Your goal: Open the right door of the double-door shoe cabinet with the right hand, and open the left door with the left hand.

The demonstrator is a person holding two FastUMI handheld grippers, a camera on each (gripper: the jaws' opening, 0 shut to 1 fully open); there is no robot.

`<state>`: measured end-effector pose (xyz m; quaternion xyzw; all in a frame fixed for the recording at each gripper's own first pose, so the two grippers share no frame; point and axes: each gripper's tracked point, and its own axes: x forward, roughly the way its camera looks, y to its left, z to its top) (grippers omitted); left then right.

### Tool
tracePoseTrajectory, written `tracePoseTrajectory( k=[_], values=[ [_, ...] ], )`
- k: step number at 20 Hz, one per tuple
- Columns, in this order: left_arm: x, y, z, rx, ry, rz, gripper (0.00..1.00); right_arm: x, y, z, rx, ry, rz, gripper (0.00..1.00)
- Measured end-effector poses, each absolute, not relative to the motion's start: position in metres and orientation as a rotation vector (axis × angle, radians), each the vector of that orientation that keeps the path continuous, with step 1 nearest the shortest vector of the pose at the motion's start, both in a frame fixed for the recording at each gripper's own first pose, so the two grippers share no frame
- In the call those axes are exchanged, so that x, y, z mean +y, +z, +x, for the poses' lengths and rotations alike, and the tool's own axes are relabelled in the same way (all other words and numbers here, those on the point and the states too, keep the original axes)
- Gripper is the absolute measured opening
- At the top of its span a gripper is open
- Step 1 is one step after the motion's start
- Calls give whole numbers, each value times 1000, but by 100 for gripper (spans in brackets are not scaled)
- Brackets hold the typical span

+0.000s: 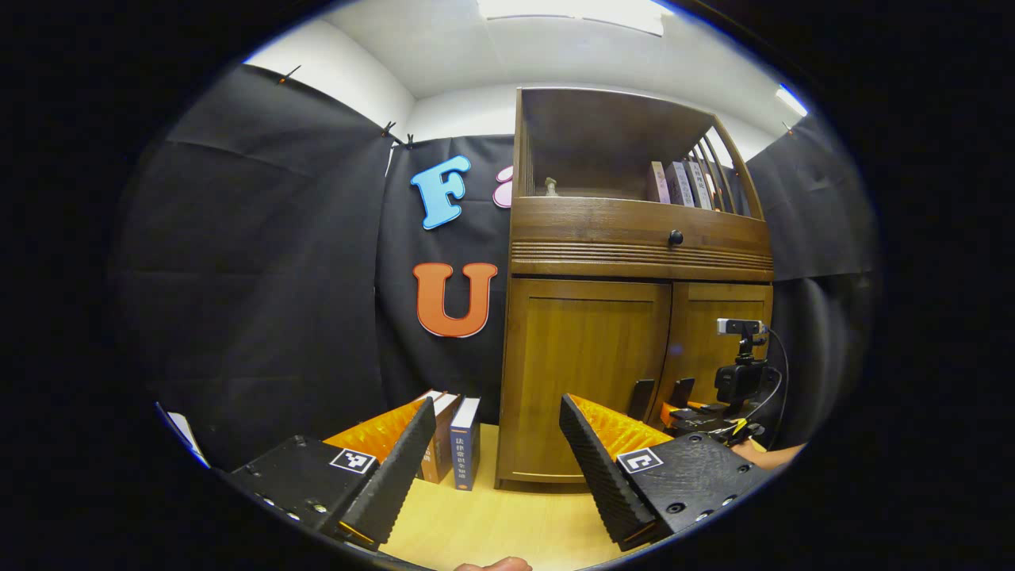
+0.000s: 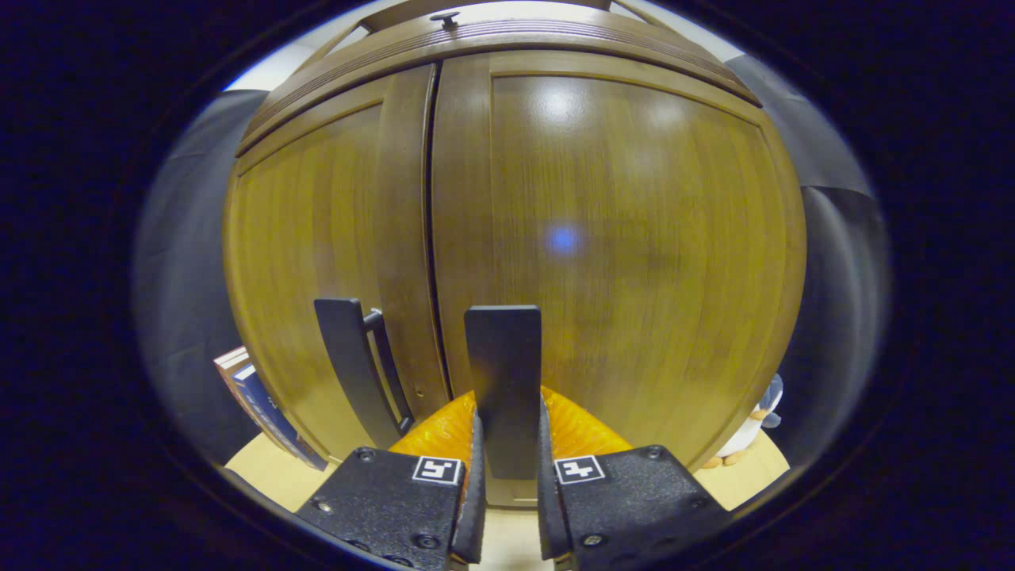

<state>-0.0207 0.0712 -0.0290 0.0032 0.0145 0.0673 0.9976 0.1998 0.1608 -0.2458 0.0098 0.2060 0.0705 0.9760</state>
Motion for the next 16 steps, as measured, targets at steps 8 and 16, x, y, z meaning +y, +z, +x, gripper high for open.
tracePoseTrajectory(
  k=[8,16],
  values=[
    [41,-36,-25,66,88,-12,95,154,-240,168,400,200,14,26],
    [-5,-39,-27,88,-1,-22,95,134,-231,122,364,243,18,24]
  ],
)
